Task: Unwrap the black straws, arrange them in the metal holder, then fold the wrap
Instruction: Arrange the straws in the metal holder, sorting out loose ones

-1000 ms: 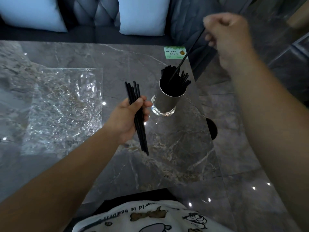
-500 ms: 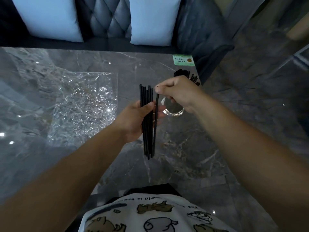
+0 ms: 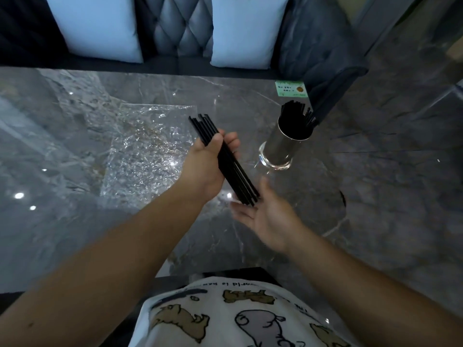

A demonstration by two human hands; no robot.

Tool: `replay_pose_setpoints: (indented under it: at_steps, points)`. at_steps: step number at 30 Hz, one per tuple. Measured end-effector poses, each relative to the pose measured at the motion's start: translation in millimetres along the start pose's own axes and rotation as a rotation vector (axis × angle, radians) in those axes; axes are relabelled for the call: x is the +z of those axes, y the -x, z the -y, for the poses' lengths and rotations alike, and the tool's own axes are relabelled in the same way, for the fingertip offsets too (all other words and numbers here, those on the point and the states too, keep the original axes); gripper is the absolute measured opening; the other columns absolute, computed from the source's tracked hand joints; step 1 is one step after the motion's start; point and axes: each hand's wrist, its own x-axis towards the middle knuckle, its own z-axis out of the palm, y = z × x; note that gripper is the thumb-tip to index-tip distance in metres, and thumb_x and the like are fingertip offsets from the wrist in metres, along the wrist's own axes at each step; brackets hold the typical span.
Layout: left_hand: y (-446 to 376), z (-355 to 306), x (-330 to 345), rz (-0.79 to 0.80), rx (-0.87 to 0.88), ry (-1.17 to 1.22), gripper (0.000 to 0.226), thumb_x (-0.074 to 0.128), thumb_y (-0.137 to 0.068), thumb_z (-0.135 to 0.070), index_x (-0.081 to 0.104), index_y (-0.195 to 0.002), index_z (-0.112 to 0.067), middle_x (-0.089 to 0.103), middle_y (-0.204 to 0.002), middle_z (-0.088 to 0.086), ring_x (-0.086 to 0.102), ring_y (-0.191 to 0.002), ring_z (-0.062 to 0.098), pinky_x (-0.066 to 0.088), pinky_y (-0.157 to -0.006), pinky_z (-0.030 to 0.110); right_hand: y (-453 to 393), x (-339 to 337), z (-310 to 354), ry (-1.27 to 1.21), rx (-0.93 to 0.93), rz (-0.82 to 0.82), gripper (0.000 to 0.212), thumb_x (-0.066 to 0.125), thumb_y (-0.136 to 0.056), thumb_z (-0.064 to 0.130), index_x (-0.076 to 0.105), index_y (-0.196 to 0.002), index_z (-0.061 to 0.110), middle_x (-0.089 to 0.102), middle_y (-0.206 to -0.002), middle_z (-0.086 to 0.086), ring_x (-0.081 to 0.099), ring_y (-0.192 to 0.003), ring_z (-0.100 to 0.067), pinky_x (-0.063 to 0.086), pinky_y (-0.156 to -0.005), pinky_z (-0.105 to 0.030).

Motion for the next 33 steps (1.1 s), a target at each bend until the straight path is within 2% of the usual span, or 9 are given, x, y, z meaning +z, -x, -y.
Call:
replay_pose_setpoints:
  at_steps: [4, 9, 17, 20, 22, 25, 27, 30, 33]
  points:
    - [-1.6, 2.9, 0.2, -0.090, 0.036, 0.028, 0.013, 0.045, -0.102, -0.015, 0.056, -0.104, -0.009, 0.075, -0.084, 0.002, 0.072, -0.086, 0.017, 0.058, -0.077, 0.031, 2.6, 14.9, -6.9, -0.185, -0.171, -0.082, 0.025, 0.050, -0.098, 0.027, 0.063, -0.106, 0.007, 0.070, -0.082, -0.010, 0.069, -0.069, -0.015, 0.057, -0.062, -0.027]
    - [1.7, 10.1, -0.3, -0.077, -0.009, 0.097, 0.026, 0.045, -0.102, -0.015, 0.049, -0.126, -0.006, 0.077, -0.092, 0.002, 0.072, -0.096, 0.018, 0.058, -0.080, 0.031, -4.1, 5.2, 9.2, -0.216, -0.259, -0.204, 0.010, 0.059, -0.094, 0.011, 0.062, -0.100, 0.005, 0.074, -0.073, -0.004, 0.070, -0.064, -0.010, 0.056, -0.057, -0.021]
    - [-3.5, -22.0, -23.8, 0.120, -0.171, 0.079, 0.021, 0.048, -0.098, -0.028, 0.060, -0.092, -0.011, 0.074, -0.101, 0.009, 0.071, -0.099, 0.024, 0.057, -0.082, 0.041, -13.6, -33.6, 103.5, 0.404, -0.401, -0.072, 0.011, 0.060, -0.090, 0.001, 0.066, -0.093, 0.009, 0.073, -0.066, -0.002, 0.069, -0.059, -0.011, 0.056, -0.054, -0.021]
    - [-13.7, -52.7, -25.0, 0.219, -0.235, -0.180, 0.047, 0.041, -0.096, -0.052, 0.058, -0.111, -0.010, 0.069, -0.120, 0.012, 0.065, -0.112, 0.028, 0.053, -0.089, 0.043, -10.3, -41.3, 153.0, 0.767, -0.329, 0.079, 0.018, 0.063, -0.087, 0.001, 0.073, -0.085, 0.015, 0.074, -0.070, -0.006, 0.070, -0.063, -0.012, 0.056, -0.056, -0.021]
    - [-15.4, -60.7, -11.9, 0.411, -0.265, -0.579, 0.050, 0.043, -0.091, -0.055, 0.056, -0.121, -0.017, 0.065, -0.127, 0.005, 0.062, -0.117, 0.025, 0.051, -0.092, 0.039, -12.4, -31.9, 174.7, 1.047, -0.275, 0.182, 0.018, 0.066, -0.086, 0.003, 0.075, -0.084, 0.018, 0.075, -0.076, -0.008, 0.072, -0.067, -0.014, 0.057, -0.058, -0.021]
    - [-2.6, -43.8, 18.4, 0.721, -0.322, -1.050, 0.041, 0.057, -0.089, -0.042, 0.055, -0.125, -0.022, 0.066, -0.125, 0.004, 0.064, -0.113, 0.019, 0.053, -0.093, 0.032, -17.7, -5.3, 196.6, 1.270, -0.245, 0.310, 0.013, 0.069, -0.085, 0.006, 0.074, -0.090, 0.017, 0.075, -0.078, -0.007, 0.073, -0.070, -0.017, 0.056, -0.059, -0.021]
    - [7.1, -22.6, 30.4, 0.703, -0.372, -0.991, 0.024, 0.059, -0.095, -0.020, 0.055, -0.115, -0.009, 0.071, -0.103, 0.013, 0.070, -0.092, 0.023, 0.058, -0.082, 0.032, -19.2, 5.3, 205.5, 1.331, -0.259, 0.361, 0.011, 0.070, -0.085, 0.009, 0.073, -0.089, 0.019, 0.075, -0.076, -0.006, 0.073, -0.070, -0.018, 0.056, -0.058, -0.021]
    - [16.0, -1.6, 32.9, 0.547, -0.327, -0.784, 0.010, 0.051, -0.098, -0.011, 0.054, -0.089, -0.008, 0.064, -0.072, 0.005, 0.061, -0.059, 0.014, 0.055, -0.061, 0.026, -23.3, -3.5, 201.8, 1.195, -0.373, 0.311, 0.014, 0.069, -0.086, 0.013, 0.070, -0.096, 0.023, 0.074, -0.082, -0.005, 0.072, -0.069, -0.016, 0.056, -0.060, -0.022]
    - [16.7, 11.8, 28.4, 0.506, -0.312, -0.656, 0.015, 0.050, -0.099, -0.015, 0.052, -0.084, -0.012, 0.060, -0.067, 0.001, 0.053, -0.054, 0.011, 0.049, -0.057, 0.026, -29.1, -19.6, 170.1, 0.639, -0.434, 0.155, 0.025, 0.064, -0.088, 0.027, 0.062, -0.112, 0.021, 0.070, -0.095, -0.001, 0.068, -0.076, -0.012, 0.054, -0.071, -0.029]
